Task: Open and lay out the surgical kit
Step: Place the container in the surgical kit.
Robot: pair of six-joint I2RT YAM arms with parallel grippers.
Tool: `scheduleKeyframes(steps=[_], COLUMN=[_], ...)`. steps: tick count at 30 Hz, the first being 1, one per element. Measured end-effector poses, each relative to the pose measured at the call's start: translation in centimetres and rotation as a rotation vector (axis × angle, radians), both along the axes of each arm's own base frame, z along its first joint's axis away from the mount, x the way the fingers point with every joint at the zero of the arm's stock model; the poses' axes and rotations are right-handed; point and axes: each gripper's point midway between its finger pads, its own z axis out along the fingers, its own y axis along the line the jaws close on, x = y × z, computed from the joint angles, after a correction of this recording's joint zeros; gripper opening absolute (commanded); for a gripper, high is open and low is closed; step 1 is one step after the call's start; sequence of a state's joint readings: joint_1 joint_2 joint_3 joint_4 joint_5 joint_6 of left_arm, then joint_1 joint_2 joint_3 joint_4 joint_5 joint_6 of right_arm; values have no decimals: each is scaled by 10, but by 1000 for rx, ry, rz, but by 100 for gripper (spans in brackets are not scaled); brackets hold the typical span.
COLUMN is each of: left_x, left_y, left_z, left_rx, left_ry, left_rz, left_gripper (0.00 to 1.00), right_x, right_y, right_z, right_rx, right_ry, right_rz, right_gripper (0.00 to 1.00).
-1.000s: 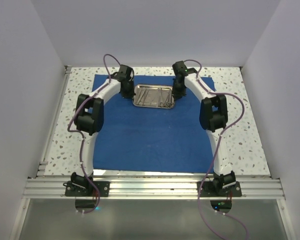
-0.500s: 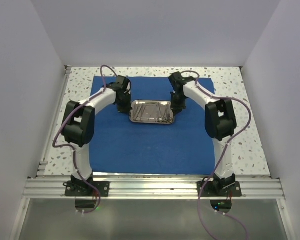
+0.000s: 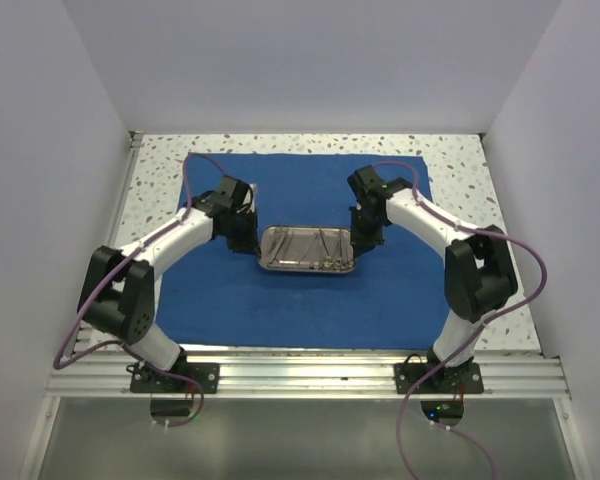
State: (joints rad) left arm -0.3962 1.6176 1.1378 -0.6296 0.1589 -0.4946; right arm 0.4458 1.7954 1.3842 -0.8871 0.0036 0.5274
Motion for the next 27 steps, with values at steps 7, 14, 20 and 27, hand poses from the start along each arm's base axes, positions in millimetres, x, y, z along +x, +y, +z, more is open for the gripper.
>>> scheduleKeyframes(steps=[7, 14, 20, 27], left_x=[-53, -82, -93, -36], left_y=[6, 8, 28, 24], left_z=[-33, -46, -44, 18], left_rx=[-29, -55, 34, 55], left_ry=[100, 140, 188, -10], left_rz=[-3, -13, 14, 36], left_gripper=[0, 23, 60, 82], right_x=[-50, -72, -81, -61], right_y=[5, -1, -26, -34], right_z=[-31, -49, -47, -8], right_rx=[33, 39, -55, -99], right_ry=[79, 115, 137, 61], right_rz=[16, 15, 10, 16], right_gripper=[0, 52, 73, 73])
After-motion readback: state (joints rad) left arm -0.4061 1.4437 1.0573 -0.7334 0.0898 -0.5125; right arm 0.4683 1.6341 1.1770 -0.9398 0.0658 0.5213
